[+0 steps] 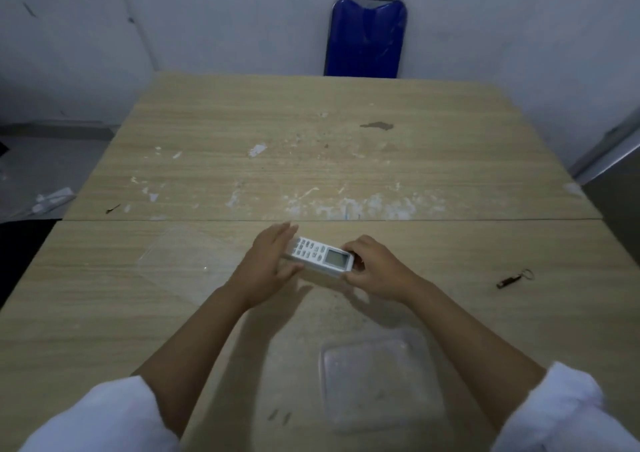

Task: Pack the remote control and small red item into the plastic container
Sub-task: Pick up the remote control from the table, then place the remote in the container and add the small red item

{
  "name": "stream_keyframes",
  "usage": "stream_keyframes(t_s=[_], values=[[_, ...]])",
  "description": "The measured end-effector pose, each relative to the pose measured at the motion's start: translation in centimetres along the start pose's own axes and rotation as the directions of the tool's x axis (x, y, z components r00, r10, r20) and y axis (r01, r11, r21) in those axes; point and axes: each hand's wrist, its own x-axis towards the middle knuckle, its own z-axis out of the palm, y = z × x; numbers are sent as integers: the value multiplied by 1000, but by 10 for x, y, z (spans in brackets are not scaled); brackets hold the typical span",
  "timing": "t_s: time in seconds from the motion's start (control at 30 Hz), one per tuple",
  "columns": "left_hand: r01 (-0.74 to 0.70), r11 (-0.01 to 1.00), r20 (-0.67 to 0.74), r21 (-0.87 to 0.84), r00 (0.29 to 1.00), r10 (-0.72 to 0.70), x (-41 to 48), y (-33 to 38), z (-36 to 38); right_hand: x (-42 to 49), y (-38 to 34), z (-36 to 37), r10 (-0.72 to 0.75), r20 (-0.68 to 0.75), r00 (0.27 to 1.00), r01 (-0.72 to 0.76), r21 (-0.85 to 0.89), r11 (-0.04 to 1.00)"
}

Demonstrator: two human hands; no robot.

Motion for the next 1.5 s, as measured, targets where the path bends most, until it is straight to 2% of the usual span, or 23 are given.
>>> stream_keyframes(t_s=[0.1,0.3,0.4,0.5,0.57,0.7,0.83,1.03,1.13,1.3,1.37,1.43,1.47,1.5], values=[[-111,993,138,38,985,105,-12,14,1,-31,-1,-2,-5,1,1000,5,7,1000],[-201,977,211,70,960,182,-44,43,19,-92,4,-2,57,53,997,-60,73,995],[-211,972,167,106,967,192,-68,55,39,-122,18,5,217,-45,975,-201,225,953],[-192,966,122,171,977,173,-85,61,58,-143,33,19,387,-151,910,-348,231,908],[-174,965,110,195,982,155,-96,66,70,-156,38,33,453,-168,876,-405,254,878],[-149,958,146,245,982,116,-109,76,95,-169,41,48,471,-194,861,-364,411,836],[-136,956,208,259,975,82,-115,82,115,-170,44,51,470,-199,860,-353,433,830],[-102,958,235,266,971,38,-117,86,121,-167,53,50,435,-173,884,-342,394,853],[-96,961,240,259,970,32,-118,87,121,-166,57,50,422,-161,892,-323,429,844],[-81,968,183,238,982,38,-117,95,120,-163,68,52,434,-90,897,-318,550,772],[-91,976,109,199,992,70,-114,101,119,-161,73,51,445,-45,894,-322,627,710],[-96,981,22,169,995,93,-107,109,120,-158,81,45,487,2,874,-338,721,604],[-92,982,-22,166,995,97,-102,114,120,-157,87,40,507,-6,862,-334,747,576],[-82,983,-66,164,993,94,-97,117,120,-156,94,33,525,-52,850,-321,739,592]])
